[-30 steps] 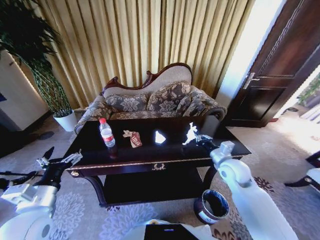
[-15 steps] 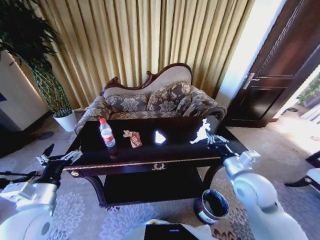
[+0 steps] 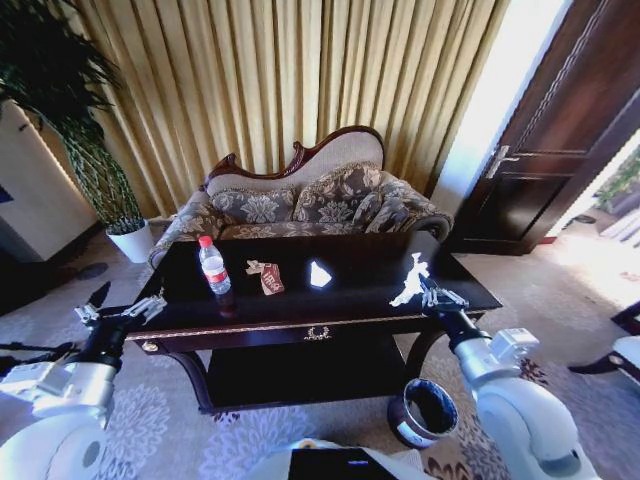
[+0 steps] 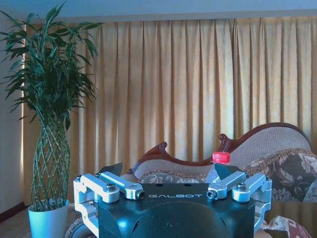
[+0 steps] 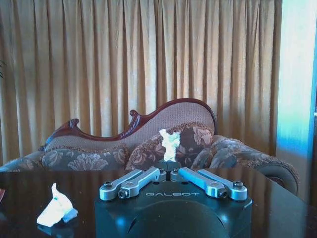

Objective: Move to the front of the table and place the trash on the table into the trash bin.

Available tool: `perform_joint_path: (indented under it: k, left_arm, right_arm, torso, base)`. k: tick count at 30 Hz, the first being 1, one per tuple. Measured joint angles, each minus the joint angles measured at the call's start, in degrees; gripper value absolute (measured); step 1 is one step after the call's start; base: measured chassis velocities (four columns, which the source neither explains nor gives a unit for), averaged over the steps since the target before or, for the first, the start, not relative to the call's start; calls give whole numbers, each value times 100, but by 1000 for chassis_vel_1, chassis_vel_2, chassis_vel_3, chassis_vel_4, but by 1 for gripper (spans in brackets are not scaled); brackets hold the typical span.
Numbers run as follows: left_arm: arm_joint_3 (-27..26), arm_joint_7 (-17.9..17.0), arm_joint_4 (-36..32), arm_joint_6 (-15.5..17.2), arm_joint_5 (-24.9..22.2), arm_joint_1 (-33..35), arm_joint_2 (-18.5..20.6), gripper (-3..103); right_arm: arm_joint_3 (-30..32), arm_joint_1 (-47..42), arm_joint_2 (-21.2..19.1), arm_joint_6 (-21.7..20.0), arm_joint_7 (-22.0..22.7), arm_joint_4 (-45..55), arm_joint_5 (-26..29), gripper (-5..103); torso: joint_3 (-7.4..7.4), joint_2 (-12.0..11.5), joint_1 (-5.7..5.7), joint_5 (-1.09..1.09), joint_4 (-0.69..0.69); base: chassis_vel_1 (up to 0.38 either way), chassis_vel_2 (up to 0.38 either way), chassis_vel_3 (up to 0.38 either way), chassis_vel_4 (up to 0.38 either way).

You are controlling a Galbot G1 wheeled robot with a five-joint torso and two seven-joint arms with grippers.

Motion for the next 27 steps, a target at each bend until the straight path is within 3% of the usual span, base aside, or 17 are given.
perform_joint_path:
  k: [21, 27]
  left_arm:
    - [65, 21, 26, -28, 25, -56, 6, 100]
    - [20, 21, 29, -32, 20, -41, -4, 100]
  right_arm:
    - [-47, 19, 79, -1, 0, -40, -76, 0]
    - [-111, 56, 129, 91, -201, -194, -167, 0]
  torso:
    - [0, 0, -2, 0, 0]
    - [-1, 1, -3, 0, 0]
  base:
    - [114, -123, -117, 121]
    - [64, -58, -56, 57]
